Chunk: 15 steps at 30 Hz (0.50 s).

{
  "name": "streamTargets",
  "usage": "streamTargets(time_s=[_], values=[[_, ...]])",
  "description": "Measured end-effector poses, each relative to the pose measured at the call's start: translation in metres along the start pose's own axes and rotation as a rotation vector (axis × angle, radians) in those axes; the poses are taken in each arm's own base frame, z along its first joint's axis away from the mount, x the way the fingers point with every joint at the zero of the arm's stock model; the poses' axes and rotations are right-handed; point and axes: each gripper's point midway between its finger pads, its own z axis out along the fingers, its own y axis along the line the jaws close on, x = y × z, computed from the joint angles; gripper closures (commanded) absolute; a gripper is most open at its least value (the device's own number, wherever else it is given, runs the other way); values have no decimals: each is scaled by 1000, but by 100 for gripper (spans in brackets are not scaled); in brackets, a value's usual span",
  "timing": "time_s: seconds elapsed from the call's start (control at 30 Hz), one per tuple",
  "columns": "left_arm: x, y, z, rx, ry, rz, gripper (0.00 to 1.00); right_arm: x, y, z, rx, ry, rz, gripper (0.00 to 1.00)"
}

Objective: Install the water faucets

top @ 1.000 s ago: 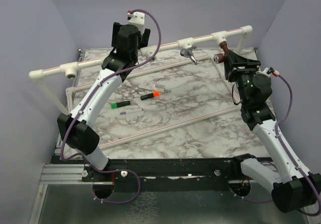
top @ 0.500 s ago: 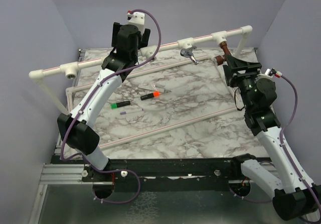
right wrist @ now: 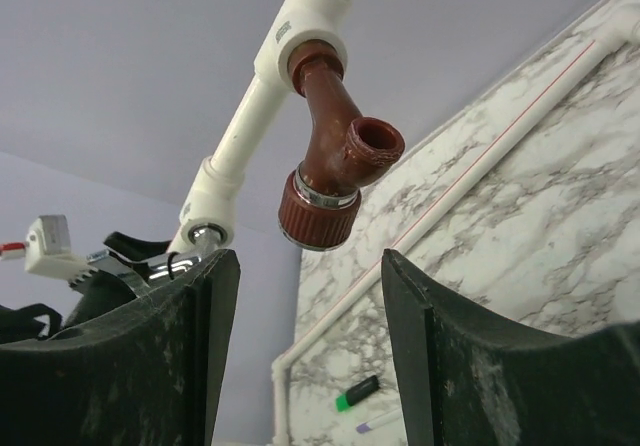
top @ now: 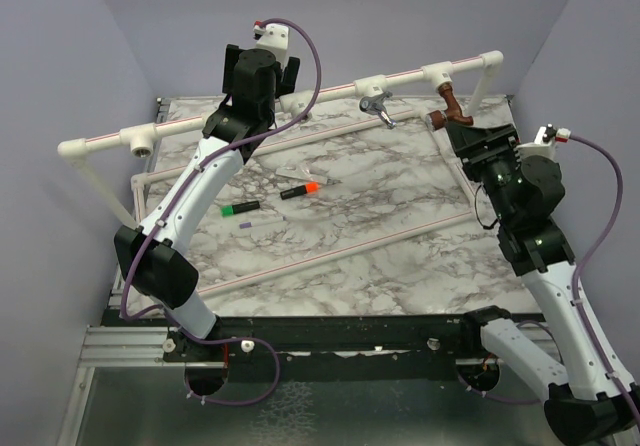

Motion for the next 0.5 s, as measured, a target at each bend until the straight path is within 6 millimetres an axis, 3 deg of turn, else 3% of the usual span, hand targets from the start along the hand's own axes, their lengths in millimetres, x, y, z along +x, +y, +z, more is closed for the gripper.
streamTargets(time_s=[0.23, 0.5], values=[[0, 0, 0, 0, 0, 0, 7, -9, -7, -6, -12, -18, -334, 36], [0, 0, 0, 0, 0, 0, 7, -46, 9, -25, -53, -122, -832, 35]])
